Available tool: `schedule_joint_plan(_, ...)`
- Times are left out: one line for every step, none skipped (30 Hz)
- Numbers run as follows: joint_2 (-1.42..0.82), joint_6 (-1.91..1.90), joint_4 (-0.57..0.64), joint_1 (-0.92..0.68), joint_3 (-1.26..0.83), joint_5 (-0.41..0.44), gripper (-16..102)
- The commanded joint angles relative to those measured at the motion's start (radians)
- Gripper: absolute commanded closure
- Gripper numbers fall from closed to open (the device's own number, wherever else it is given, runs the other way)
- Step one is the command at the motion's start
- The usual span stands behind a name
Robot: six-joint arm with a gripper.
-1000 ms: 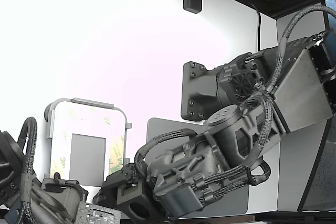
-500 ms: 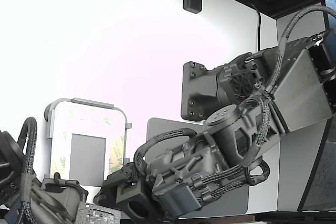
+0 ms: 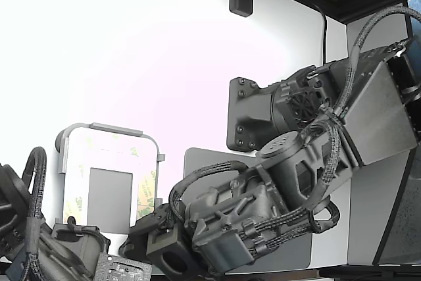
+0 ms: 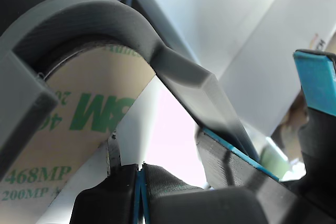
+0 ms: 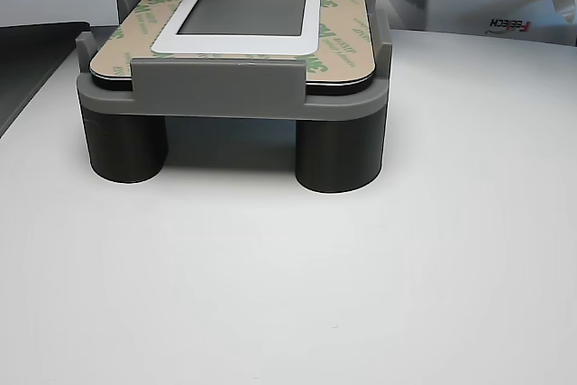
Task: Peel off protective film from adhesive tape.
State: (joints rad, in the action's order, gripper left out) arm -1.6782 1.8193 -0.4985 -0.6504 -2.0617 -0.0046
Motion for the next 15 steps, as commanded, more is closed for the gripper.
schedule_joint_plan(-0.034, -0.005, 0.003, 0.005, 0.020, 0.000, 97)
schedule_joint_plan(-0.035, -0.006, 0.003, 0.005, 0.017, 0.000, 97)
schedule_joint_plan(-0.038, -0.009, 0.003, 0.003, 0.014, 0.002, 97)
schedule_joint_plan(-0.041, -0.011, 0.005, 0.003, 0.009, 0.002, 97)
schedule_joint_plan(-0.046, -0.012, 0.009, 0.002, 0.002, 0.002, 97)
schedule_joint_plan(-0.051, -0.015, 0.015, 0.000, -0.008, 0.002, 97)
schedule_joint_plan(-0.054, -0.017, 0.017, 0.000, -0.011, 0.002, 97)
schedule_joint_plan(-0.057, -0.018, 0.018, -0.002, -0.014, 0.002, 97)
schedule_joint_plan(-0.057, -0.018, 0.018, -0.003, -0.014, 0.003, 97)
schedule_joint_plan(-0.058, -0.020, 0.017, -0.005, -0.014, 0.005, 97)
schedule_joint_plan(-0.060, -0.020, 0.017, -0.005, -0.014, 0.005, 97)
schedule_joint_plan(-0.060, -0.020, 0.015, -0.005, -0.014, 0.006, 97)
schedule_joint_plan(-0.061, -0.020, 0.015, -0.005, -0.014, 0.006, 97)
schedule_joint_plan(-0.061, -0.020, 0.015, -0.005, -0.014, 0.006, 97)
schedule_joint_plan(-0.061, -0.020, 0.014, -0.006, -0.014, 0.008, 97)
